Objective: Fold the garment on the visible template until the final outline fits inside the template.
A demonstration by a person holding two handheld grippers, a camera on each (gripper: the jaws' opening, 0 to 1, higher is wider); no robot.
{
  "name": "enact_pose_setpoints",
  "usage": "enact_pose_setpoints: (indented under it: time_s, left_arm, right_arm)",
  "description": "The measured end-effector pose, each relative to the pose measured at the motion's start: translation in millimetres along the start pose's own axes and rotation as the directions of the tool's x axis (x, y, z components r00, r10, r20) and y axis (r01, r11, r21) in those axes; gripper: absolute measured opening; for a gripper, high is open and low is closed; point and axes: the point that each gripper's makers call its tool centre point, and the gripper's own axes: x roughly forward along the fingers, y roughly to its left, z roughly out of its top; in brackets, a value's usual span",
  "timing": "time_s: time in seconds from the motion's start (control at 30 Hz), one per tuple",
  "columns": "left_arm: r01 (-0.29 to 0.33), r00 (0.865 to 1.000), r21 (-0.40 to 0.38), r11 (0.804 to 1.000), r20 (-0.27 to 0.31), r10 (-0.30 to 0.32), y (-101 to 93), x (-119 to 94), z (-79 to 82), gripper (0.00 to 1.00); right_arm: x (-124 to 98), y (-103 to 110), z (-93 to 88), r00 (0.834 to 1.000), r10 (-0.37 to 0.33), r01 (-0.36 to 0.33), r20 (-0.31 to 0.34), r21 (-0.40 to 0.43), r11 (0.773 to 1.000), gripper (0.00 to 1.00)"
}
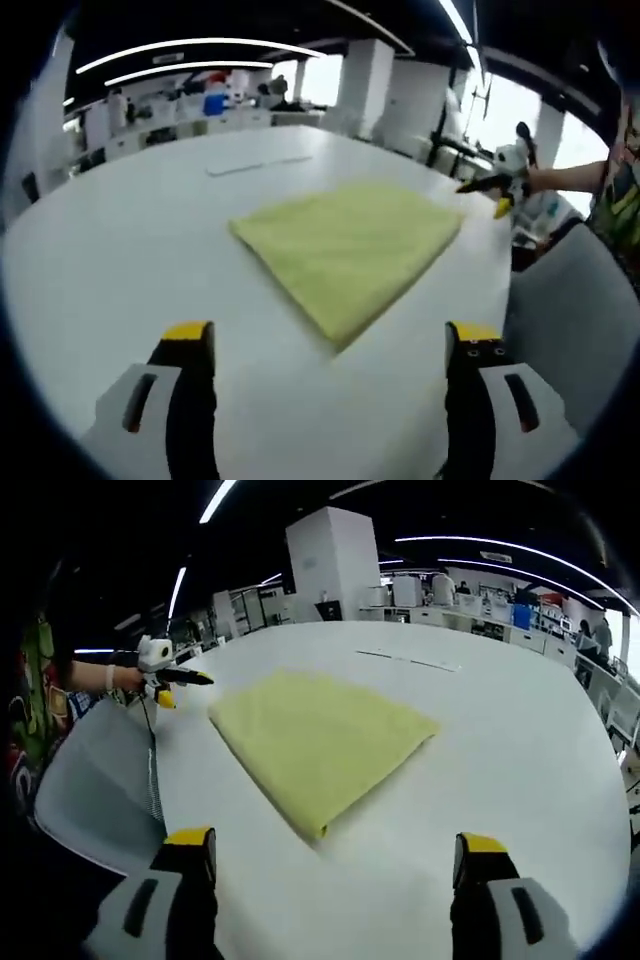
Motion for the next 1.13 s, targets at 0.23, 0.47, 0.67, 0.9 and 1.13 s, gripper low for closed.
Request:
enact_pose_setpoints:
  time_s: [0.23, 0.47, 0.67, 0.9, 1.13]
  left_arm:
    - [0.001, 1.000, -0.004, 1.000, 0.029, -0.001, -2.0, 0, 6.1, 0.97]
    - [0.005, 0.999, -0.002, 1.000, 0.046, -0.005, -2.2, -2, 6.4, 0.95]
    - [0.012, 0.997, -0.006, 1.000, 0.071, -0.012, -1.4, -6, 5.2, 0.93]
    - [0.037, 0.992, 0.007, 0.999, 0.120, -0.038, -5.4, -5, 15.7, 0.90]
    - [0.053, 0.984, 0.047, 0.998, 0.169, -0.060, -11.6, -6, 27.8, 0.87]
  right_arm:
    - [-3, 5, 0.4, 1.000, -0.013, 0.012, 0.022, 0.010, 1.000, 0.99]
    - [-7, 1, -2.2, 0.999, -0.033, 0.032, 0.033, 0.023, 0.999, 0.99]
    - [-10, 1, -2.1, 0.997, -0.059, 0.057, 0.044, 0.036, 0.998, 0.99]
    - [-18, 8, -0.1, 0.994, -0.098, 0.096, 0.042, 0.043, 0.994, 0.99]
    - [-25, 9, 5.8, 0.988, -0.145, 0.141, 0.054, 0.073, 0.987, 0.99]
